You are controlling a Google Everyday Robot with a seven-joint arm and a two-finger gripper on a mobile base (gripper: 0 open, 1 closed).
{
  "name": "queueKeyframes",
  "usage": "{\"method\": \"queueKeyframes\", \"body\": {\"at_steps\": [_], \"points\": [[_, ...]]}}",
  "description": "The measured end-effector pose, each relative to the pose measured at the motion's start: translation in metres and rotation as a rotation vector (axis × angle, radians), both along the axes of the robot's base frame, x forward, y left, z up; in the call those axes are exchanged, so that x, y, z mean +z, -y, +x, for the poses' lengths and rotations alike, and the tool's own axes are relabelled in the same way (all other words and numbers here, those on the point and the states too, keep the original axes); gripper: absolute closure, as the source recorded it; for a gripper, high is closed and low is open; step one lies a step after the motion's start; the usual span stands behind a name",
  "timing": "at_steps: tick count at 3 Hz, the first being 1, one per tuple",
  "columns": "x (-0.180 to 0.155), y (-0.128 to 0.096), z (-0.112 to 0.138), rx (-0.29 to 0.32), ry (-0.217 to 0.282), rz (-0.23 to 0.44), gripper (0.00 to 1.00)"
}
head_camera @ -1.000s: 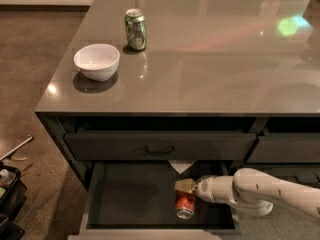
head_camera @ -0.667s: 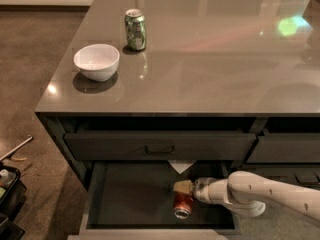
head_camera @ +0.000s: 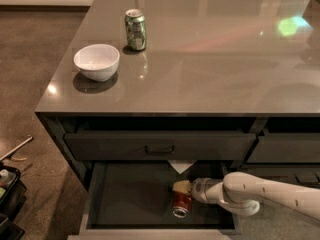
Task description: Place coke can into middle drawer
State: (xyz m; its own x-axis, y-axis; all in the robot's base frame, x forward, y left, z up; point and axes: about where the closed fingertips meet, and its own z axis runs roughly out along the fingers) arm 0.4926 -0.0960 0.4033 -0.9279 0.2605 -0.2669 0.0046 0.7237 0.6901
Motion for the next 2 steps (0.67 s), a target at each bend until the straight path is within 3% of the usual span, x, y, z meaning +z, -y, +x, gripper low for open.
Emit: {"method": "queueKeyframes", "body": {"at_steps": [2], "points": [[0.0, -0.0001, 0.0, 0.0, 0.0, 0.0, 0.34]]}}
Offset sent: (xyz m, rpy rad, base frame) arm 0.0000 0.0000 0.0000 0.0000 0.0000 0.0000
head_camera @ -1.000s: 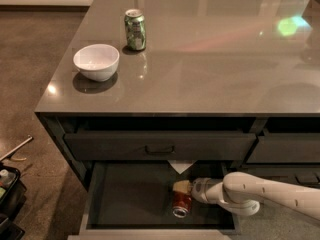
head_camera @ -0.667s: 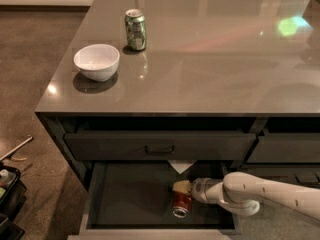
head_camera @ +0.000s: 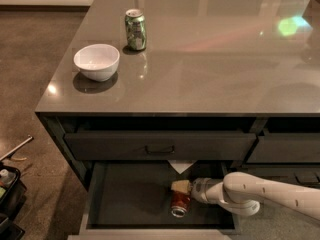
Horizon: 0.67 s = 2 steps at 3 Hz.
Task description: Place coke can into middle drawer
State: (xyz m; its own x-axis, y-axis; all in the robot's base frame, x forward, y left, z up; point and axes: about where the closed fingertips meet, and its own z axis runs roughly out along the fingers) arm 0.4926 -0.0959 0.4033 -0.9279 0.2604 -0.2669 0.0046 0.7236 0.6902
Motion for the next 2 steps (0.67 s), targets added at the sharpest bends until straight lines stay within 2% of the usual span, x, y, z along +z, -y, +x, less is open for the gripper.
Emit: {"method": "queueKeyframes", "body": {"at_steps": [1, 2], "points": [[0.0, 0.0, 0.0, 0.0, 0.0, 0.0, 0.11], [0.0, -0.0001, 0.0, 0.0, 0.0, 0.0, 0.0]]}}
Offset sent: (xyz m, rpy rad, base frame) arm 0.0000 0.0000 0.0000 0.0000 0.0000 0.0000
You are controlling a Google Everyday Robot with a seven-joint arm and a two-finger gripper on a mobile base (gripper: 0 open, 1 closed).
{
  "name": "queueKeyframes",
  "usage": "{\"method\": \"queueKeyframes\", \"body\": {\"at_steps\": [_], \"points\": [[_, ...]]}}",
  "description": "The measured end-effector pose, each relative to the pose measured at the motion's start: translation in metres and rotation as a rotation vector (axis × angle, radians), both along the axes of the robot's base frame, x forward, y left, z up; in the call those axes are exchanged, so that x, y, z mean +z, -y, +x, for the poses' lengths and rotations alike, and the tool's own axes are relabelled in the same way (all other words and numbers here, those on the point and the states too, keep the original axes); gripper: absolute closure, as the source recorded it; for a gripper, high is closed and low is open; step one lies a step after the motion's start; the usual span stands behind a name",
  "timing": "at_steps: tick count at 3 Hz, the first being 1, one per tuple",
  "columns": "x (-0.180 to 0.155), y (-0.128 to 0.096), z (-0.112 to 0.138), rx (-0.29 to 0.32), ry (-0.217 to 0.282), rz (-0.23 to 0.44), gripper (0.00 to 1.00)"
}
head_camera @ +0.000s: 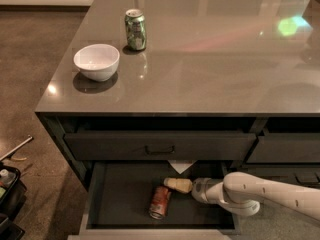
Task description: Place coke can into middle drawer
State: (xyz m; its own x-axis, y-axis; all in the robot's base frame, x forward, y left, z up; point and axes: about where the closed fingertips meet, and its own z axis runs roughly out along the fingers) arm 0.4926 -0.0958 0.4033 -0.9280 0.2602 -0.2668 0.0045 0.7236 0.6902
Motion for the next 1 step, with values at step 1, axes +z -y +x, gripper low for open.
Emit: {"method": "queueKeyframes", "body": {"at_steps": [1], "points": [[0.0, 0.0, 0.0, 0.0, 0.0, 0.0, 0.0]]}}
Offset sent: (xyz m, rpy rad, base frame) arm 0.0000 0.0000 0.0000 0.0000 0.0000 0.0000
